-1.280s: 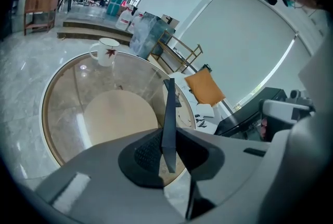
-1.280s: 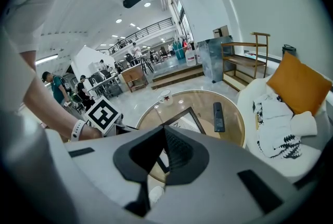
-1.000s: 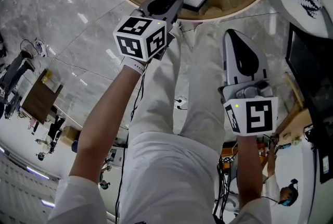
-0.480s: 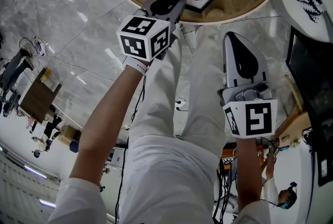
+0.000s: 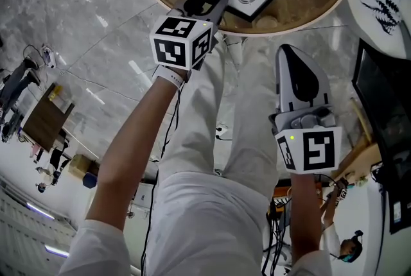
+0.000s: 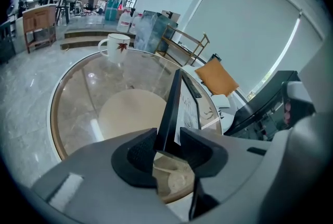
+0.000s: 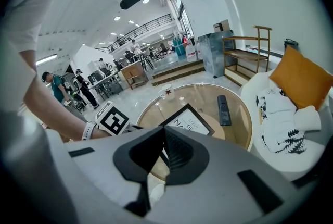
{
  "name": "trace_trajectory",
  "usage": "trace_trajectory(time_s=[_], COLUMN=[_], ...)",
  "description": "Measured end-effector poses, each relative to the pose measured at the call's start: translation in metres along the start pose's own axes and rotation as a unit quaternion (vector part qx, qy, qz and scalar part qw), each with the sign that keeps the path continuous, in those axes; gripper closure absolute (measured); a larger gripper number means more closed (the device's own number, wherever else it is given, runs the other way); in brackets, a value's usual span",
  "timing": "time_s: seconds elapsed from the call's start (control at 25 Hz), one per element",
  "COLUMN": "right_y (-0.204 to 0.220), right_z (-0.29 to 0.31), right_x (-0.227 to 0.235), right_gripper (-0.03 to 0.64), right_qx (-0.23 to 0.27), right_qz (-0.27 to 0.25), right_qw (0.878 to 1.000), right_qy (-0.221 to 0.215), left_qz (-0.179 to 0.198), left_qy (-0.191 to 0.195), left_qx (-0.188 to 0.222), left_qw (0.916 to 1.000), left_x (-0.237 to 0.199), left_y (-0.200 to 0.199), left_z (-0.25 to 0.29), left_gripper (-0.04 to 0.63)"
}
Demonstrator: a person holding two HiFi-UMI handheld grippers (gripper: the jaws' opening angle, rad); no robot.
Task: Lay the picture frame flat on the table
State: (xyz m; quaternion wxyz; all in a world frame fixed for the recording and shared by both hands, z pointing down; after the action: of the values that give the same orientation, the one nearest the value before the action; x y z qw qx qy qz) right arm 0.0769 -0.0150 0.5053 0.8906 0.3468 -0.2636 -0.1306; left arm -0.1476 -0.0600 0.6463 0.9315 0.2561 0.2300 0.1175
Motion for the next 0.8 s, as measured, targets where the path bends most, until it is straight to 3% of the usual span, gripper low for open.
trace_trajectory(time_s=[0.8], right_y=[0.012], right_z=[0.006], right_x=[0.006], right_gripper=[0.612], right_qx=[-0.008], right_qz=[0.017], right_qw=[1.000], right_qy=[0.000], left_qz=[-0.025], left_qy=[-0.009], left_qx=[-0.033], left_qw=[0.9991], left_x=[-0.023], left_y=[0.022], left_z=[0.031], left_gripper=[0.420])
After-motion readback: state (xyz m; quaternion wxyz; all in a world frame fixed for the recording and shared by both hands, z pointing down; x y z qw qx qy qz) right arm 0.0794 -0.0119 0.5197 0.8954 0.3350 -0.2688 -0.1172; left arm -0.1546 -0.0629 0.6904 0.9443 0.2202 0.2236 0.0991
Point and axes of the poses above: the fingertips, and each gripper's own axes: z forward along the fingers, x to its right, y out of its underside, the point moved 10 cm from there along -z, backward along the fingers, and after that the axes turned 5 degrees about z, right-handed, at the moved point
